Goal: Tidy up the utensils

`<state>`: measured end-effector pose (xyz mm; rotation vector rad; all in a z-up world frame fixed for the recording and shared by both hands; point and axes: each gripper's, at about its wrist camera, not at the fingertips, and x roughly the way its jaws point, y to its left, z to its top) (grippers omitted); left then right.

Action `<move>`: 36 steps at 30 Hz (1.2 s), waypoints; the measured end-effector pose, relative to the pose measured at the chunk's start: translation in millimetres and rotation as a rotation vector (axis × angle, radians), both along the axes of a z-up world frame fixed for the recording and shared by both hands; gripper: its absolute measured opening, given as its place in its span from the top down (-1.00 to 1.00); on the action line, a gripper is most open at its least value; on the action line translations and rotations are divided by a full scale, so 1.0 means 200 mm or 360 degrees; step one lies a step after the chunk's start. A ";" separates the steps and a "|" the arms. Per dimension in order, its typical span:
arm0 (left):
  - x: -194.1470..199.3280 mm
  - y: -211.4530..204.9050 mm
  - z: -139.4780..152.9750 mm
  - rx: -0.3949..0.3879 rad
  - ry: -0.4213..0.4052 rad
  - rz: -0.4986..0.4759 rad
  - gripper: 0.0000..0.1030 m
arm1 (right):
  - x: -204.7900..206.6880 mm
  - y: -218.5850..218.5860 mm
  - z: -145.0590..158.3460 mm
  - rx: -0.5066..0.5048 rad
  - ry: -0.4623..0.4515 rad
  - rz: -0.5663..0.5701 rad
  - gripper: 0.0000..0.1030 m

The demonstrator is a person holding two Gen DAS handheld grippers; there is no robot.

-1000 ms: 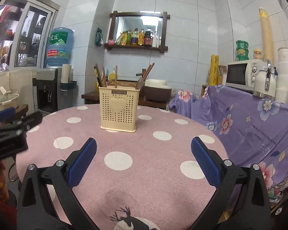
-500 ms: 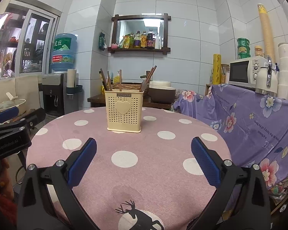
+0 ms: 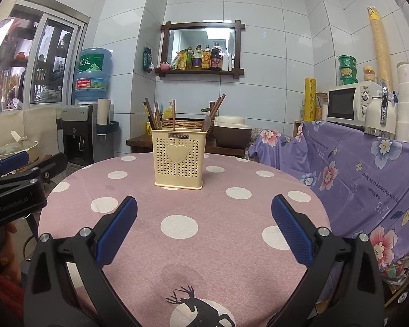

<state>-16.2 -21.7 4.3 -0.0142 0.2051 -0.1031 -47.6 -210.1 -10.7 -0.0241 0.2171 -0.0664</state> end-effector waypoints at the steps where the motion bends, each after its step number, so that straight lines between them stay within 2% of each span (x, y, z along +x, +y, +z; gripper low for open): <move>1: 0.00 0.00 0.00 -0.0003 -0.0006 0.0002 -0.90 | 0.00 0.00 0.00 0.0001 0.0000 0.0000 -0.89; 36: 0.00 0.02 -0.01 -0.0012 -0.0018 0.0052 -0.90 | 0.01 0.00 0.00 0.0003 0.0010 0.0010 -0.89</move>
